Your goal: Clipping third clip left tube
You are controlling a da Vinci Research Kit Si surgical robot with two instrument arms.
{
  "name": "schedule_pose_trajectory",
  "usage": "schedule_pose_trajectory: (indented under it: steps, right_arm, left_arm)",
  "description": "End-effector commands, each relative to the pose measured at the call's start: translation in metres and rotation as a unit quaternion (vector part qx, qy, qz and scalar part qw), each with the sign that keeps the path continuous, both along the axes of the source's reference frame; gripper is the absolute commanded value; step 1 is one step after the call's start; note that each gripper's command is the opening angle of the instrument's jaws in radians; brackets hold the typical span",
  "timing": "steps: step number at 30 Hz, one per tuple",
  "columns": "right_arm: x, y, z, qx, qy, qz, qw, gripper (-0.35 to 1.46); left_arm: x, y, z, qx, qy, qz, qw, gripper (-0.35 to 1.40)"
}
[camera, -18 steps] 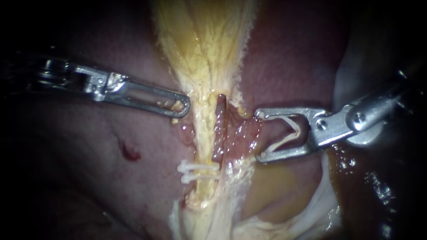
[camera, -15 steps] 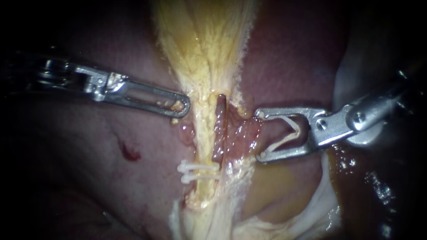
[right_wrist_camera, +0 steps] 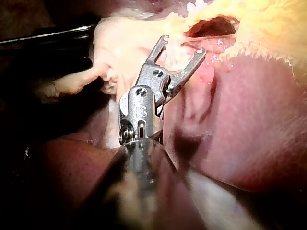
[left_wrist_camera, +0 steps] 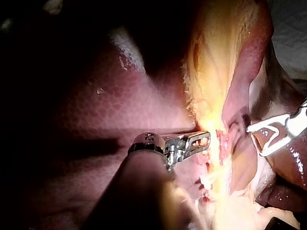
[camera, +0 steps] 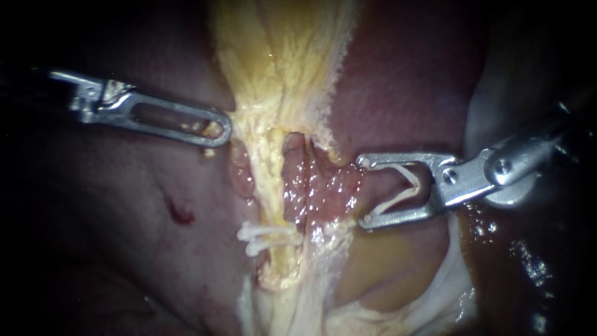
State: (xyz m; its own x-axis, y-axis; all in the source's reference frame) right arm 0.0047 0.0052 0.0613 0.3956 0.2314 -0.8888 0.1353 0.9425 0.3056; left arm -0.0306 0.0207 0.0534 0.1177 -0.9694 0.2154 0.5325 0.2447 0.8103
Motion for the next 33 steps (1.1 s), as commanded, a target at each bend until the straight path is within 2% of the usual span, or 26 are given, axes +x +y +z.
schedule_pose_trajectory:
  steps: [1, 4, 7, 17, 27, 33]
  right_arm:
    - [0.0, 0.0, 0.0, 0.0, 0.0, 0.0, 1.0, 0.5]
    - [0.0, 0.0, 0.0, 0.0, 0.0, 0.0, 1.0, 0.5]
    - [0.0001, 0.0, 0.0, 0.0, 0.0, 0.0, 1.0, 0.5]
    - [0.0008, -0.0003, 0.0, 0.011, 0.0, 0.003, 0.9999, 0.5]
    - [0.0038, -0.0016, 0.0011, 0.039, -0.002, 0.011, 0.9992, 0.5]
    - [0.0053, -0.0018, 0.0017, 0.058, 0.0, 0.022, 0.9981, 0.5]
  left_arm:
    - [0.0002, 0.0, -0.0006, 0.0, -0.005, -0.003, 1.0, -0.35]
    - [0.0006, -0.0001, -0.0021, 0.0, -0.011, -0.008, 0.9999, -0.35]
    - [0.0005, -0.0003, -0.0026, 0.0, -0.011, -0.01, 0.9999, -0.35]
    - [0.0004, -0.0006, -0.0021, -0.002, -0.01, -0.01, 0.9999, -0.35]
    - [0.0002, -0.0006, -0.0019, -0.002, -0.01, -0.01, 0.9999, -0.35]
    - [0.0001, -0.0006, -0.0016, -0.003, -0.01, -0.01, 0.9999, -0.35]
